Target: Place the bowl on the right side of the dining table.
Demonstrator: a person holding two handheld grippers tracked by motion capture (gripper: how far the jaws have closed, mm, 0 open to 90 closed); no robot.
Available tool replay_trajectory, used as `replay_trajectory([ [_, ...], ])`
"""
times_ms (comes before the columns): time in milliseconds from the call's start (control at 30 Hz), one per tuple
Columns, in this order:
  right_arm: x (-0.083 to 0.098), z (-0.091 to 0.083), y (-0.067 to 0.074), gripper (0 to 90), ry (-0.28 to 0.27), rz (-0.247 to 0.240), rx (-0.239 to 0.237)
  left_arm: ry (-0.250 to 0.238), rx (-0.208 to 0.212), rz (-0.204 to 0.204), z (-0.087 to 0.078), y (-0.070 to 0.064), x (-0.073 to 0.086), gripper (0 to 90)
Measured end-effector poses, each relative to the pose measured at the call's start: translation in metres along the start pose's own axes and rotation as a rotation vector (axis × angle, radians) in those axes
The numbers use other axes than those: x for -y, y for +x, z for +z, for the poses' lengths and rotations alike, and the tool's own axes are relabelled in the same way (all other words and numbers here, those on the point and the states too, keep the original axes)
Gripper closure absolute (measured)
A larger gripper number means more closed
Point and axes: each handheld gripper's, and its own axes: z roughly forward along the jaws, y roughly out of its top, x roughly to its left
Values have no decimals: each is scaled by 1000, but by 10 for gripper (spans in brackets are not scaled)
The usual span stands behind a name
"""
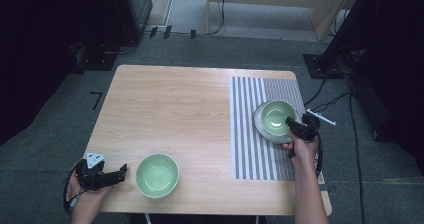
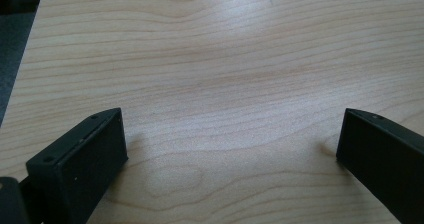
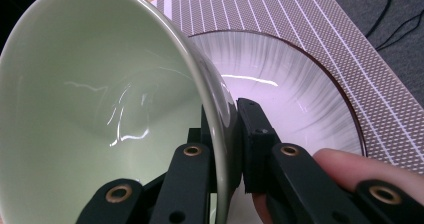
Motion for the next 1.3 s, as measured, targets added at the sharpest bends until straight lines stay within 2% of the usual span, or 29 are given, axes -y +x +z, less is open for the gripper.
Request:
replay_trajectory([
  [200,-1,1,-3,839,24,25,6,-1,0,0,0,0,0,0],
  [367,-1,-1,-6,838,69,57,-2,0,0,0,0,0,0,0],
  [700,-2,-6,-7,815,116,73,8,0,0,0,0,0,0,0],
  [800,-2,-6,-7,772,119,81,0,0,0,0,0,0,0,0],
  [1067,-1,-3,-9,761,110,117,-6,0,0,0,0,0,0,0],
  [1133,-1,-2,-11,761,97,141,-14,0,0,0,0,0,0,0],
  [1300,-4,-5,-13,758,59,162,-26,0,0,0,0,0,0,0],
])
